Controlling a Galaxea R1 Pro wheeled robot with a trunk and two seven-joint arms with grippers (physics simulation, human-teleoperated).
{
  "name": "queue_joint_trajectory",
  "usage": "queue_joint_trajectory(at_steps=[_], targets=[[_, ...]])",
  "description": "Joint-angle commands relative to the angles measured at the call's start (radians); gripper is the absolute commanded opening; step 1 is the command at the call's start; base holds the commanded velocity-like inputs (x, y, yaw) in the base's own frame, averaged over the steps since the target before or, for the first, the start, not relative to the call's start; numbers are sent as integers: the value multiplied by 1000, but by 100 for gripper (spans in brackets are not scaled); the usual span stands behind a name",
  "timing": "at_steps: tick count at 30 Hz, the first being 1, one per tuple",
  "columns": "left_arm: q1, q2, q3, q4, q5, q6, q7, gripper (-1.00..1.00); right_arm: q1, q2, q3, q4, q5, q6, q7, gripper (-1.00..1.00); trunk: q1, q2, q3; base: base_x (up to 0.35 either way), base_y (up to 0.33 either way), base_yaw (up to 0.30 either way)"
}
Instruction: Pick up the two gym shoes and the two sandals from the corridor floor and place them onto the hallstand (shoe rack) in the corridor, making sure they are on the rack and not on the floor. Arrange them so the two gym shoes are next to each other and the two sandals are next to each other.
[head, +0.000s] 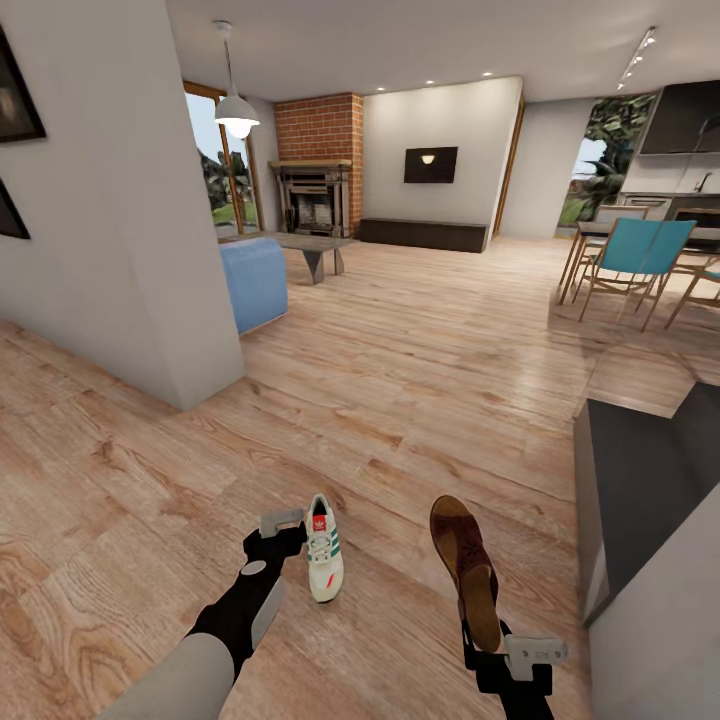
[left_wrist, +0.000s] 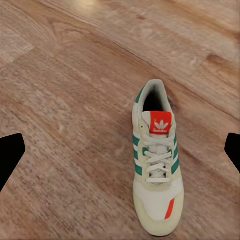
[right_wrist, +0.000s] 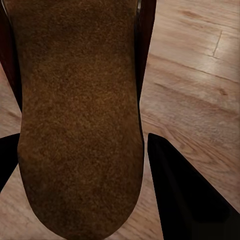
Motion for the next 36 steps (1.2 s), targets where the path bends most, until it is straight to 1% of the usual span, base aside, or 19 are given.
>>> queue_joint_trajectory(at_steps=[1, 13, 36], targets=[[0, 0, 0, 0, 0, 0, 0, 100, 0, 0, 0, 0, -3, -1, 1, -100, 0, 0, 0, 0, 0, 0], [1, 0, 0, 0, 0, -1, 1, 100, 0, 0, 0, 0, -3, -1, 1, -100, 0, 0, 0, 0, -103, 0], [2, 0, -1, -1, 0, -1, 1, 100, 0, 0, 1, 0, -3, -1, 1, -100, 0, 0, 0, 0, -9, 0]])
